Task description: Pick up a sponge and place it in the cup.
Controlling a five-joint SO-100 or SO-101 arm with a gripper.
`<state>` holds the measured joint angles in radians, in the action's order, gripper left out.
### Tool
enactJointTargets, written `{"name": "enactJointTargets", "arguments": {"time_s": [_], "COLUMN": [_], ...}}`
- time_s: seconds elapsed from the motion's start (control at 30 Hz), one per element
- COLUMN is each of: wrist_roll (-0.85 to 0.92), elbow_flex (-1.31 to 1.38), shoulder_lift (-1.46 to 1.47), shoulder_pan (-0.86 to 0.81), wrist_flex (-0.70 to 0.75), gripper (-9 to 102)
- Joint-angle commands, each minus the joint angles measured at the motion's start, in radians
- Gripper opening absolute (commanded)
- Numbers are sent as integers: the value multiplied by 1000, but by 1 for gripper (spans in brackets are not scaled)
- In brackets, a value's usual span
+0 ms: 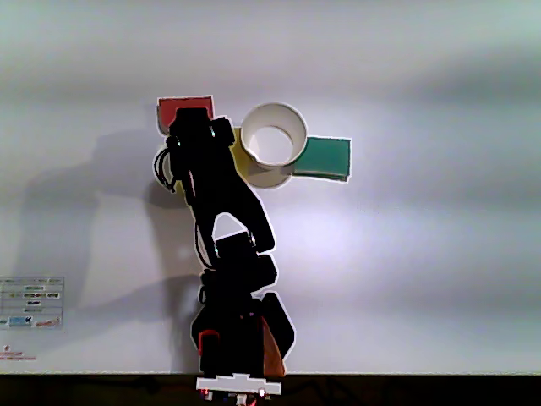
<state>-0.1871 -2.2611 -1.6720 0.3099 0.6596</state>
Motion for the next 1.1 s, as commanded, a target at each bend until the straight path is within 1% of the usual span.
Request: {"name": "enactJointTargets", "arguments": {"time_s": [0.0,0.17,0.43,0.7,0.9,1.07], "wrist_roll": [-29,-55,-80,-94,-106,-135], "elbow_flex": [37,43,23,18,84,212], "shoulder_lift": [5,26,29,-15,-91,-147], "shoulder_pan": [26,37,46,35,38,40], "wrist_flex": [-6,-8,-9,8,117,252], "gripper": [39,30,0,0,0,0]}}
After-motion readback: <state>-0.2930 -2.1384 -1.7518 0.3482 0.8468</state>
